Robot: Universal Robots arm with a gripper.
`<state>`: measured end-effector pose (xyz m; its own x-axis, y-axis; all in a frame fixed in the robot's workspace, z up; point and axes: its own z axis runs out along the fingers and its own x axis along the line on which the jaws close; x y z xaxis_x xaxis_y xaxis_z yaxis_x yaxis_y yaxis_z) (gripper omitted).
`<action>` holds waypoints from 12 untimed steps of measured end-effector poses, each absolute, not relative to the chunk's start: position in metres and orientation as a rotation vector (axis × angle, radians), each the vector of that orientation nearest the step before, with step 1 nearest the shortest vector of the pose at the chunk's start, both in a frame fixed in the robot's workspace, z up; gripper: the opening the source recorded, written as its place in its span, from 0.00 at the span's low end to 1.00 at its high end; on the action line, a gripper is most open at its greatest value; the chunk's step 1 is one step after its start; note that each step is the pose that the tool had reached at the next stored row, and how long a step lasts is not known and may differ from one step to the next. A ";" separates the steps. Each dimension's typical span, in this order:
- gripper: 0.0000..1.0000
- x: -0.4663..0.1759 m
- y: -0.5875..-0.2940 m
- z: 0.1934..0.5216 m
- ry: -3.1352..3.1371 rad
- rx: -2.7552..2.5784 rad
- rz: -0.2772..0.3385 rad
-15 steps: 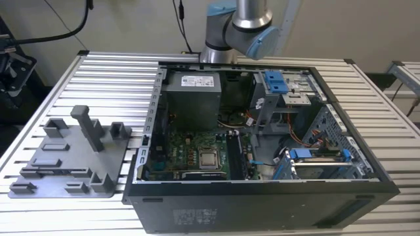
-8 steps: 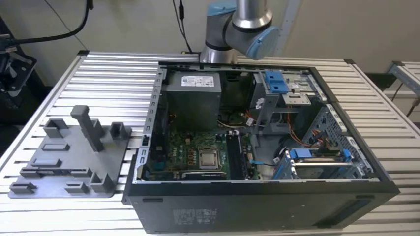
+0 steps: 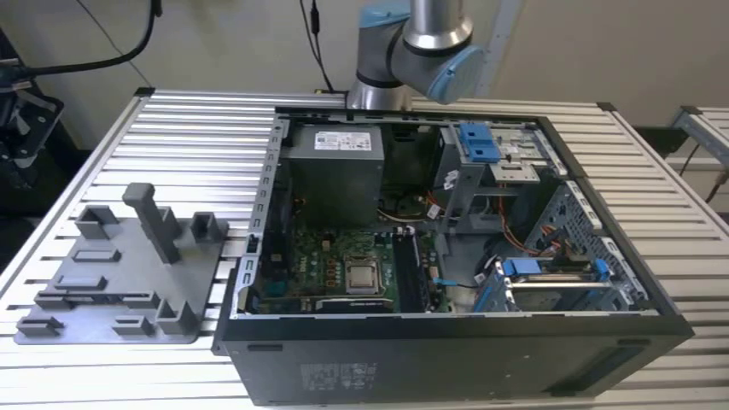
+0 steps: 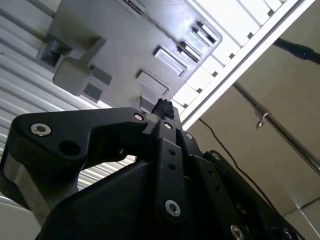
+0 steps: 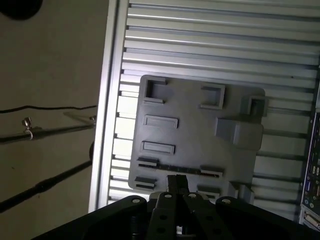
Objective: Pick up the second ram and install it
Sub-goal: 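Pick up the second ram and move it above second insertion slot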
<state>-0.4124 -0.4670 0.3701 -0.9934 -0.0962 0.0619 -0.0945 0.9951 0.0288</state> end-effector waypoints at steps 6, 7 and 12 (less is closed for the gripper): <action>0.11 -0.412 -0.467 0.370 -3.072 0.183 -0.038; 0.11 -0.412 -0.467 0.370 -3.071 0.198 -0.037; 0.11 -0.412 -0.467 0.370 -3.067 0.252 -0.030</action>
